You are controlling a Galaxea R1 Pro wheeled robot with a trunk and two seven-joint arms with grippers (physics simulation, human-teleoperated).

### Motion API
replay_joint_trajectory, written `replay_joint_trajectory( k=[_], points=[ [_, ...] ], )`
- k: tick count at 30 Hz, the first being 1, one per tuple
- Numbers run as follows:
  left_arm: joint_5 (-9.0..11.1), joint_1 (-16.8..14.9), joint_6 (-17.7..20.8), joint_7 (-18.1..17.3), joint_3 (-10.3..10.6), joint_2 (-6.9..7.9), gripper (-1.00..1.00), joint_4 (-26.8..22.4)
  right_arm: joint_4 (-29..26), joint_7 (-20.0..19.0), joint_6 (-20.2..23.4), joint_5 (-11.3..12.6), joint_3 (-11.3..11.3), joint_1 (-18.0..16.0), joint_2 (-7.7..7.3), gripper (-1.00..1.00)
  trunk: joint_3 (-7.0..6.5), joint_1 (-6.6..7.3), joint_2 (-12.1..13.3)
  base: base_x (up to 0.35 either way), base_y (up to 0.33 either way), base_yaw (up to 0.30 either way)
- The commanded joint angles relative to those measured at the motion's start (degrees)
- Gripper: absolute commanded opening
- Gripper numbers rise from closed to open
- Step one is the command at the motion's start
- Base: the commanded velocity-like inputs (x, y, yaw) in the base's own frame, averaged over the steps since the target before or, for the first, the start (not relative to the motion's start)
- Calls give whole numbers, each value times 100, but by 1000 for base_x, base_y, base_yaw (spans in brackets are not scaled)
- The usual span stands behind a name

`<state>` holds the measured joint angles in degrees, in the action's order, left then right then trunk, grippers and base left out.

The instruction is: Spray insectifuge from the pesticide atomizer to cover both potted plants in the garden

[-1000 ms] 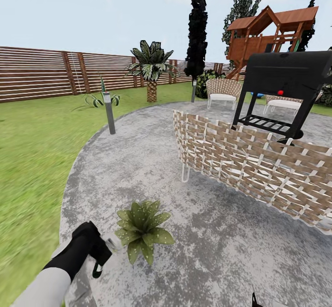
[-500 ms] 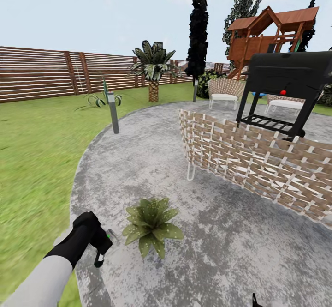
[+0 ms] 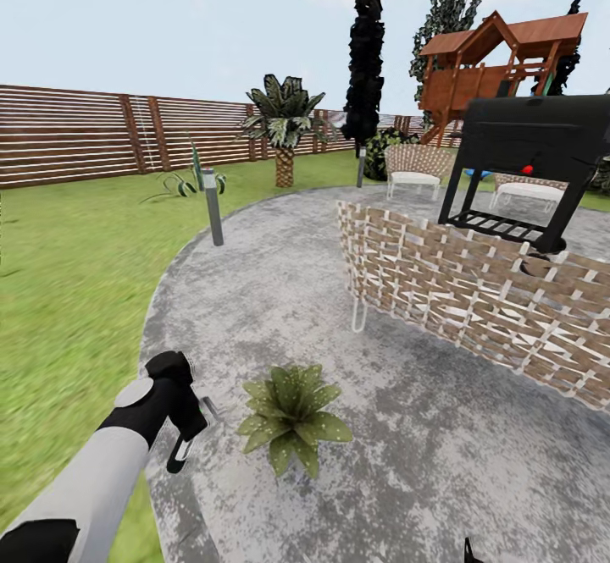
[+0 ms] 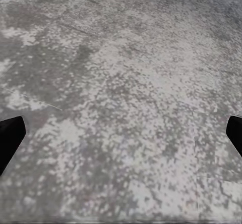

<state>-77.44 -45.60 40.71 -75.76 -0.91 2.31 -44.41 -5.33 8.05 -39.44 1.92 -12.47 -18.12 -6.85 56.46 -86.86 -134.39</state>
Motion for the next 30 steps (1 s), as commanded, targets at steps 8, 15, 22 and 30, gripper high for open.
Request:
replay_joint_trajectory(
  k=[8,15,22,30],
  points=[
    [401,54,-146,697,-912,159,-100,80,5,12,-20,18,16,-6,-1,100,5,1,-2,-226,185,0],
    [1650,544,-1428,962,-2048,163,-100,83,5,20,-20,18,16,-7,-1,100,5,1,-2,-311,93,0],
    [1824,1202,-2622,1765,-2724,148,-100,51,4,13,-20,24,20,-7,-1,100,5,1,-2,-315,79,0],
    [1824,1370,-2946,1827,-2768,154,-100,97,-4,-12,-20,-205,31,-6,56,100,5,1,-2,-145,32,0]
  ],
)
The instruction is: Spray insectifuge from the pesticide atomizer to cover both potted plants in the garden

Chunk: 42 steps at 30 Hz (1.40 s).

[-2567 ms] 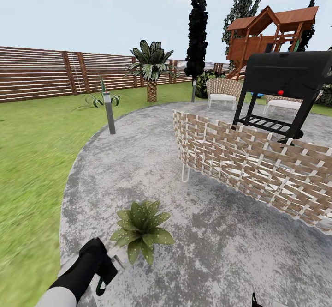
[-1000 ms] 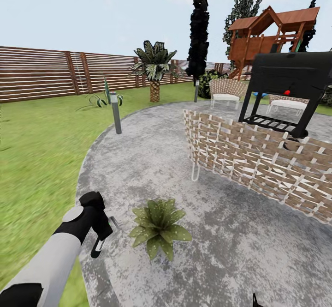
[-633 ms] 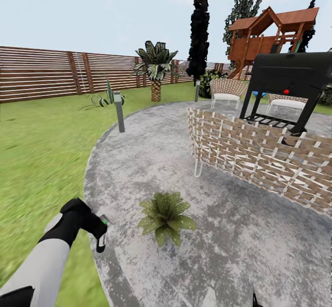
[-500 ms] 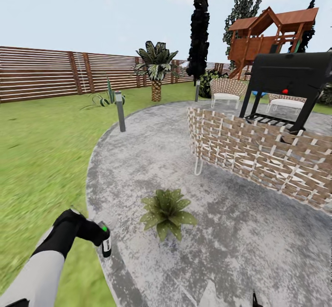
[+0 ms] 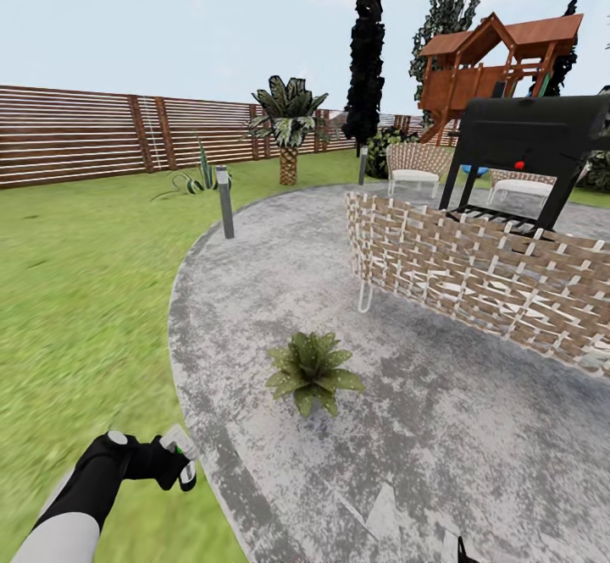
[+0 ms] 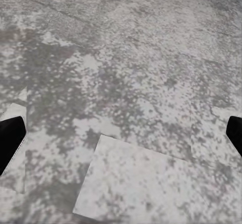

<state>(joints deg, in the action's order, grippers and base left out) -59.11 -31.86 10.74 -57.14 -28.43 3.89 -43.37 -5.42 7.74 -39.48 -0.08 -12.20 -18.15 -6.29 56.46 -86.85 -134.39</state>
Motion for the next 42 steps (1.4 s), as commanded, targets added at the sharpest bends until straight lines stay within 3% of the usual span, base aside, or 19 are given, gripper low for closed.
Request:
replay_joint_trajectory(
  k=[1,4,5,10,14,16,17,19,21,23,27,29,31,34,37,38,40,42],
  points=[
    [-10,4,-96,-32,-19,-3,-100,-4,-2,15,-13,-282,2,-4,6,100,5,1,-2,-7,1,0],
    [2,13,-522,-26,-22,-9,-100,2,-183,-45,-2,-1317,-13,-1,63,100,5,1,-2,-2,0,0],
    [35,15,-618,-29,-22,-18,-100,3,-552,-66,14,-1697,-34,1,304,100,5,1,-2,0,0,0],
    [67,16,-651,-30,-22,-59,-100,4,-651,-115,18,-1893,-7,4,403,100,5,1,-2,0,0,0],
    [73,16,-658,-33,-22,-57,-100,4,-855,-740,48,-2342,-23,4,401,100,5,1,-2,0,0,0],
    [74,14,-659,-33,-22,-44,-100,4,-1162,-890,167,-2428,-33,4,403,100,5,1,-2,0,0,0],
    [75,16,-660,-34,-22,-35,-100,10,-1613,-973,963,-2466,-36,5,416,100,5,1,-2,0,0,0],
    [75,16,-661,-34,-22,-37,-100,12,-1983,-1022,1690,-2477,-26,5,417,100,5,1,-2,0,0,0],
    [75,18,-664,-34,-21,-43,-100,18,-2174,-1122,2015,-2507,-11,5,418,100,5,1,-2,0,0,0],
    [70,18,-679,-34,-9,-63,-100,124,-2292,-1686,2119,-2536,110,5,415,100,5,1,-2,0,0,0],
    [45,14,-695,67,43,-187,-100,484,-2688,-3049,2172,-2548,676,12,410,100,5,1,-2,0,0,0],
    [23,13,-796,182,72,-289,-100,548,-2752,-3298,2179,-2549,863,4,409,100,5,1,-2,0,0,0],
    [-1,11,-1080,224,316,-347,-100,609,-2780,-3394,2185,-2545,1238,-19,409,100,5,1,-2,0,0,0],
    [19,-6,-1224,222,748,-319,-100,741,-2877,-3428,2195,-2533,1732,-109,416,100,5,1,-2,0,0,0],
    [-57,-15,-1255,205,950,-347,-100,774,-2904,-3625,2199,-2528,1837,-241,418,100,5,1,-2,0,0,0],
    [-73,-20,-1229,200,1298,-361,-100,788,-2910,-4027,2199,-2533,1848,-350,418,100,5,1,-2,0,0,0],
    [-51,-27,-1180,200,1792,-380,-100,793,-2912,-4390,2199,-2539,1853,-452,418,100,5,1,-2,0,0,0],
    [-41,-30,-1159,196,2011,-425,-100,798,-2911,-4519,2206,-2547,1943,-539,424,100,5,1,-2,0,0,0]
  ],
)
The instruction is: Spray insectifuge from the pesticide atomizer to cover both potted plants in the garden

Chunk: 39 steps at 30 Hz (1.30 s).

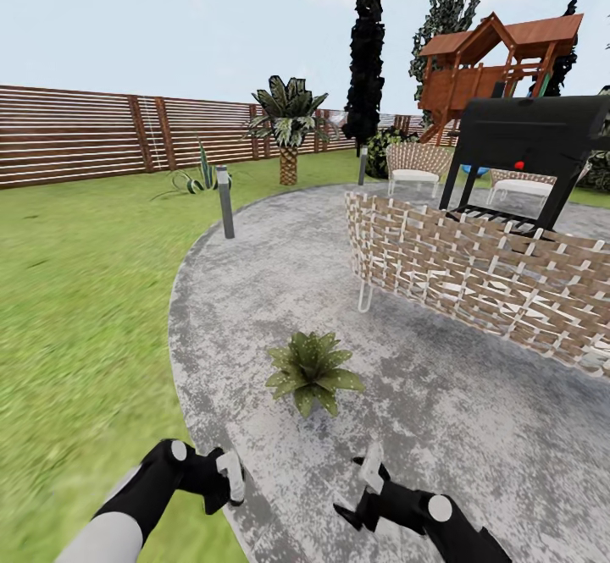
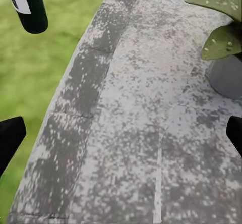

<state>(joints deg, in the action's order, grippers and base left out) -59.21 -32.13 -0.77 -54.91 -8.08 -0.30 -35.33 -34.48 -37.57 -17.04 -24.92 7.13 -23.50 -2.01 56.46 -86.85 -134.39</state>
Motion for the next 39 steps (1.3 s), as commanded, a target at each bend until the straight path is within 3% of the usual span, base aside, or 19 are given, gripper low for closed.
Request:
replay_joint_trajectory(
  k=[1,2,3,6,11,12,16,23,27,32,39],
  points=[
    [-35,0,-8,-23,7,-18,-100,10,-3,-7,-37,-64,166,-35,-2,100,5,1,-2,0,0,0],
    [-41,1,-9,-17,27,-24,-100,63,-5,-15,-36,-64,370,-51,-2,100,5,1,-2,0,0,0],
    [-44,-1,-10,-14,46,-28,-100,137,-5,-18,-36,-62,550,-65,-1,-100,5,1,-2,0,0,0],
    [-53,2,-3,-12,69,-37,-100,235,-10,-26,-34,-57,728,-81,-1,-100,5,1,-2,0,0,0],
    [-58,5,-4,-8,72,-106,-100,254,-9,-34,-29,-53,802,-156,6,-100,5,1,-2,0,0,0],
    [-64,5,-4,-7,76,-144,-100,255,-7,-91,-28,-57,811,-179,63,-100,5,1,-2,0,0,0],
    [-82,5,162,1,88,-228,-100,255,-12,-299,-22,-64,816,-230,196,-100,5,1,-2,0,0,0],
    [-116,20,222,28,88,-282,-100,256,-13,-338,223,-65,817,-329,360,-100,5,1,-2,0,0,0],
    [-230,23,241,250,98,-357,-100,255,-123,-339,262,-57,815,-339,453,-100,5,1,-2,0,0,0],
    [-300,22,249,398,89,-409,-100,235,-239,-347,263,-50,816,-340,489,-100,5,1,-2,0,0,0],
    [-299,22,214,452,88,-565,-100,253,-347,-640,272,-48,808,-340,497,-100,5,1,-2,0,0,0]
  ],
)
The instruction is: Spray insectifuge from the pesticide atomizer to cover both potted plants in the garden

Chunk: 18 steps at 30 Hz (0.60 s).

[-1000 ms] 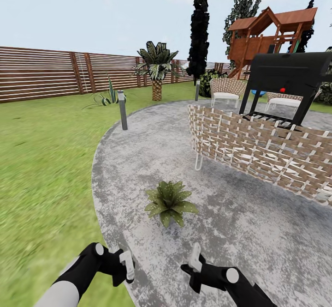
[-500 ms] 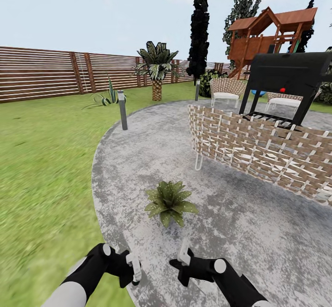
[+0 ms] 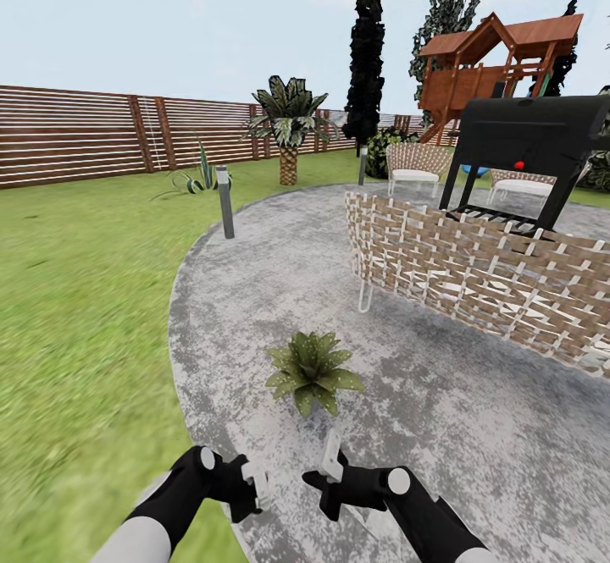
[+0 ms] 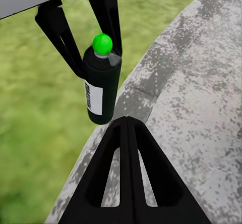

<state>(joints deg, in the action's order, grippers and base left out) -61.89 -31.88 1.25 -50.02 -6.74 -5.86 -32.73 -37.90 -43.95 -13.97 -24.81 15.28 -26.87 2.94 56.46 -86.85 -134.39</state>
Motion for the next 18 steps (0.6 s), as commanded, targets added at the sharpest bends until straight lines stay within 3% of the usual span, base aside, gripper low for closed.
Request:
replay_joint_trajectory(
  k=[1,14,18],
  points=[
    [-29,-3,5,-42,-46,-17,-100,-7,-5,-4,-36,-59,-7,-2,1,-100,5,1,-2,0,0,0],
    [-16,-3,-360,-96,-31,-188,-100,116,2,-8,-35,-76,-7,-2,-4,-100,5,1,-2,0,0,0],
    [22,-3,-362,-89,306,-199,-100,147,2,-8,-35,-76,-7,-2,-4,-100,5,1,-2,0,0,0]
  ],
)
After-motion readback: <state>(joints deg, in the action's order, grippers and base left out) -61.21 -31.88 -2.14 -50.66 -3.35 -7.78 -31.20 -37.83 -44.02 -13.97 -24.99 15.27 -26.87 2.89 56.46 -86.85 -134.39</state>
